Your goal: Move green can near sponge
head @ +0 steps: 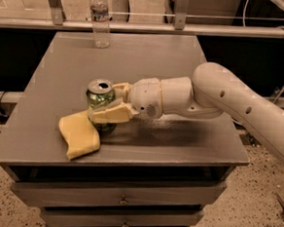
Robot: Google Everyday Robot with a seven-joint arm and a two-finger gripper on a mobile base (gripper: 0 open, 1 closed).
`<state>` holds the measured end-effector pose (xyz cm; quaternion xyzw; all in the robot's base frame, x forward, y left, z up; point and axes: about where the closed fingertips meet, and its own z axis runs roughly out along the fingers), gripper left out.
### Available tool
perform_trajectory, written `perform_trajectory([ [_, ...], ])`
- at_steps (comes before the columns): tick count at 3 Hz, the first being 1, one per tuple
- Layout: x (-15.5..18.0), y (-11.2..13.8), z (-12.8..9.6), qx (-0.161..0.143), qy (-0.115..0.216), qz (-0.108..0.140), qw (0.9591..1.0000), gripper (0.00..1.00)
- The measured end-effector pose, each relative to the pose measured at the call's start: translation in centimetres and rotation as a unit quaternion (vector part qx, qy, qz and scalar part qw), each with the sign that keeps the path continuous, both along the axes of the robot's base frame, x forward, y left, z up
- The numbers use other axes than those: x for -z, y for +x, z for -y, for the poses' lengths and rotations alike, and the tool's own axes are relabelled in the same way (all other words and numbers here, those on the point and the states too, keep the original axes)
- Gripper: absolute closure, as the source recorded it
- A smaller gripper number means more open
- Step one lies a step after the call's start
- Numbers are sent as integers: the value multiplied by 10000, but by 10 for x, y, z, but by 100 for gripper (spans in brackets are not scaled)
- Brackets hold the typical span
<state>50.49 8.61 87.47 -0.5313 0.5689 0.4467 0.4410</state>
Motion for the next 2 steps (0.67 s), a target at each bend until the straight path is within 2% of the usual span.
perform_trajectory([
  [2,-3,-7,1,-65,81,212,9997,4],
])
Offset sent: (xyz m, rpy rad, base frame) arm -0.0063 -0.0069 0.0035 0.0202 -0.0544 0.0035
